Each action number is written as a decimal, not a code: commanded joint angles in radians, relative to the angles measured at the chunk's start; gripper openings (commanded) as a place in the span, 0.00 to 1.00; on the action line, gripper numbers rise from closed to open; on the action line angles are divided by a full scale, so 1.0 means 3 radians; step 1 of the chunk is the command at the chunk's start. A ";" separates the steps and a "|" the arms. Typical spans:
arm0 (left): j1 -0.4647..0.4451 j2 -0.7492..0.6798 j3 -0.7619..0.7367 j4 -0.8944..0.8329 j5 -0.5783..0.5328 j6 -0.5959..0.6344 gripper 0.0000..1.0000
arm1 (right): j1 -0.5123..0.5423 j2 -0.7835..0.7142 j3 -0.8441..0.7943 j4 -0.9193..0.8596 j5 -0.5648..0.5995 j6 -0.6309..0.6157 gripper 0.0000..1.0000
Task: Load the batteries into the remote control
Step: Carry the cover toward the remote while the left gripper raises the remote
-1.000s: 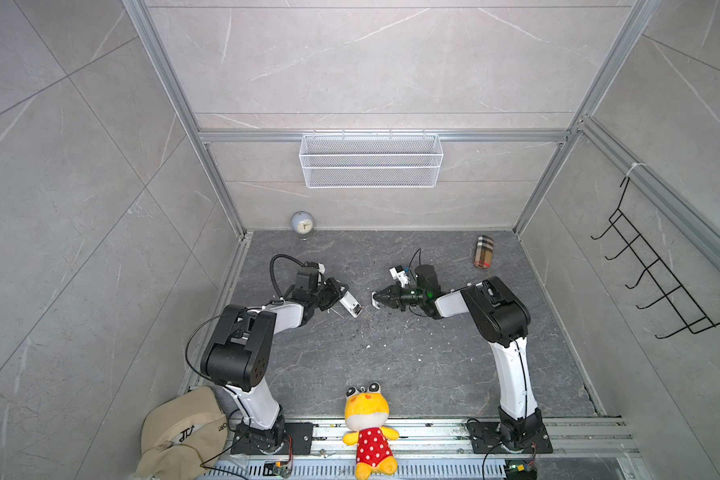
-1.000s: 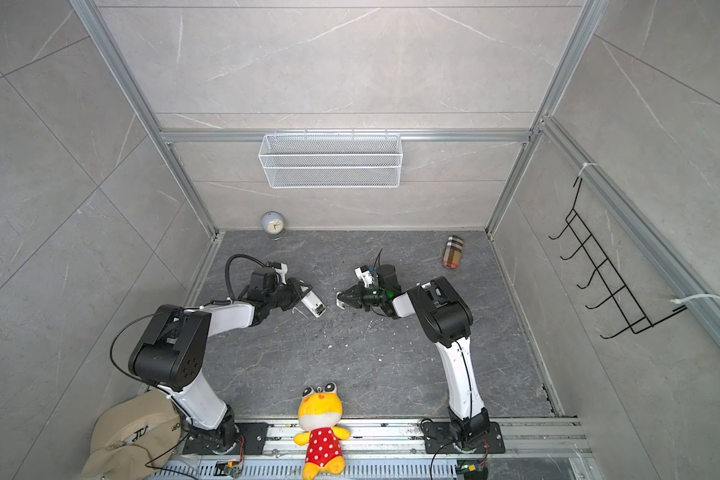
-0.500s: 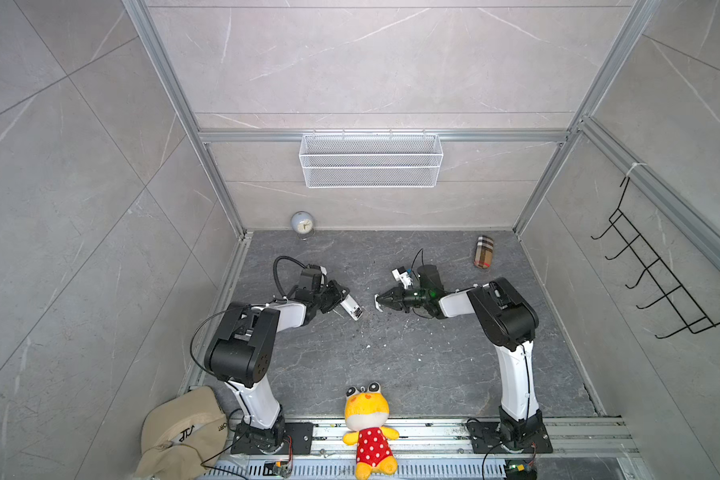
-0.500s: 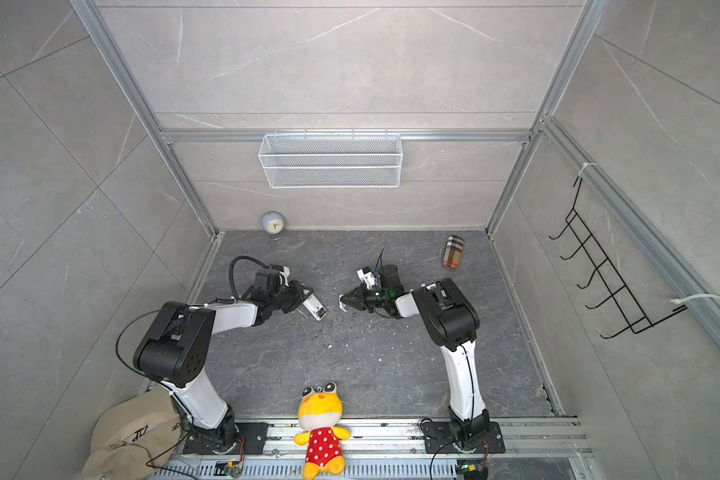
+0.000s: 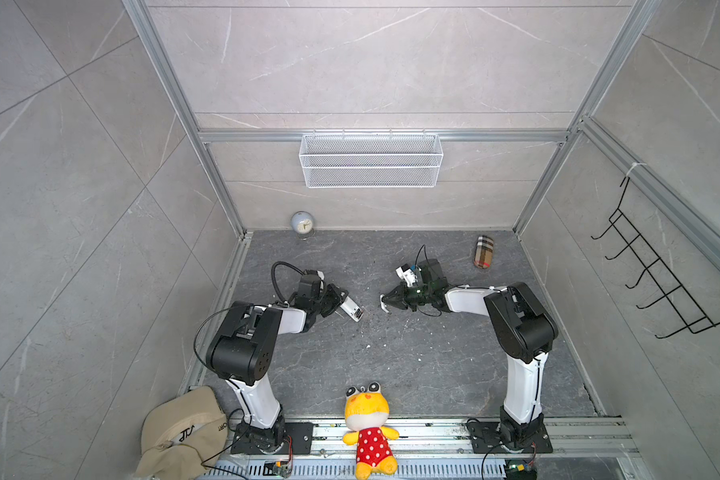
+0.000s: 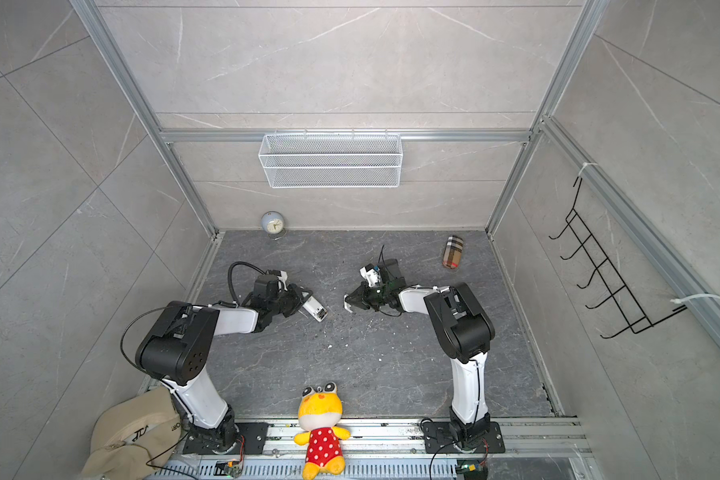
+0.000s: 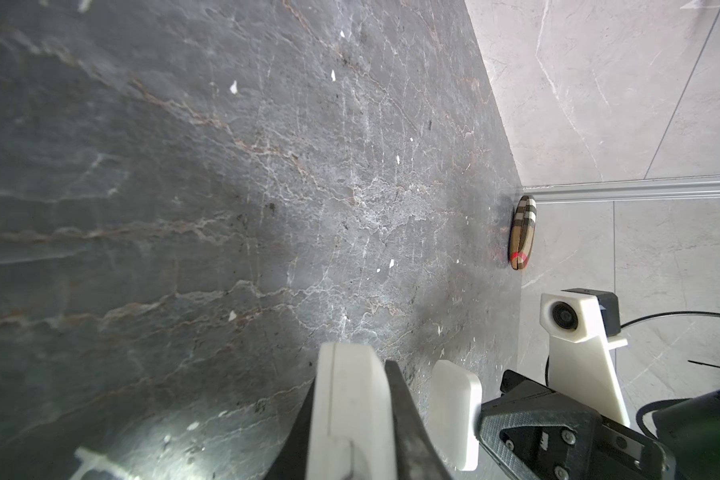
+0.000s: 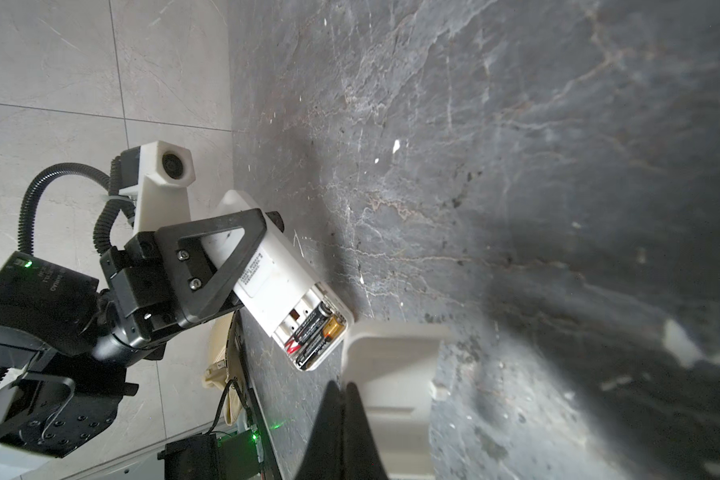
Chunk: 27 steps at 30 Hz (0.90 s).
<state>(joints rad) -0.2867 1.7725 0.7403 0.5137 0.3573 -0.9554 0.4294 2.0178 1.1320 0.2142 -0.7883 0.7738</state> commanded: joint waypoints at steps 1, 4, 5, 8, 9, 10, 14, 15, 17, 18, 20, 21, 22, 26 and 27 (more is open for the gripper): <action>-0.0011 -0.0064 -0.0048 0.0168 -0.0110 -0.0033 0.10 | 0.0121 0.0069 0.0119 0.0036 -0.0009 0.0115 0.00; -0.0011 -0.0059 -0.0083 0.0205 -0.0105 -0.0037 0.10 | 0.0264 0.0142 0.0258 0.0013 0.0023 0.0127 0.01; -0.0011 -0.0069 -0.0094 0.0202 -0.0100 -0.0032 0.10 | 0.0293 0.0157 0.0300 -0.0024 0.0053 0.0112 0.01; -0.0011 -0.0107 -0.0166 0.0246 -0.0122 -0.0017 0.10 | 0.0312 0.0189 0.0333 0.0060 0.0042 0.0206 0.01; -0.0011 -0.0119 -0.0196 0.0286 -0.0130 -0.0021 0.10 | 0.0317 0.0183 0.0325 0.0111 0.0023 0.0259 0.01; -0.0011 -0.0135 -0.0228 0.0340 -0.0144 -0.0038 0.10 | 0.0322 0.0161 0.0307 0.0193 0.0003 0.0334 0.01; -0.0011 -0.0132 -0.0294 0.0745 -0.0208 -0.0322 0.10 | 0.0343 0.0011 0.0218 0.0621 -0.0022 0.0747 0.01; -0.0011 -0.0112 -0.0294 0.0867 -0.0217 -0.0412 0.10 | 0.0343 -0.0033 0.0210 0.0712 -0.0009 0.0841 0.01; -0.0011 -0.0061 -0.0285 0.1203 -0.0250 -0.0660 0.10 | 0.0343 -0.0117 0.0225 0.0836 0.0048 0.1045 0.01; -0.0011 -0.0036 -0.0284 0.1354 -0.0271 -0.0762 0.10 | 0.0342 -0.0146 0.0233 0.0876 0.0073 0.1107 0.01; -0.0011 0.0050 -0.0290 0.1749 -0.0351 -0.1025 0.10 | 0.0341 -0.0212 0.0259 0.0948 0.0146 0.1248 0.02; -0.0011 0.0099 -0.0301 0.1937 -0.0381 -0.1122 0.10 | 0.0337 -0.0235 0.0273 0.0994 0.0177 0.1316 0.02; -0.0011 0.0161 -0.0305 0.2151 -0.0422 -0.1231 0.10 | 0.0335 -0.0252 0.0291 0.1052 0.0210 0.1396 0.02; -0.0011 0.0323 -0.0268 0.2667 -0.0479 -0.1468 0.10 | 0.0303 -0.0256 0.0433 0.1263 0.0240 0.1684 0.02; -0.0011 0.0331 -0.0260 0.2700 -0.0485 -0.1478 0.10 | 0.0294 -0.0246 0.0483 0.1299 0.0240 0.1740 0.02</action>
<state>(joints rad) -0.2882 1.8584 0.6449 1.1122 0.2394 -1.3155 0.5270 1.9678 1.2320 0.5190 -0.7383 1.2003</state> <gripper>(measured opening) 0.177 0.045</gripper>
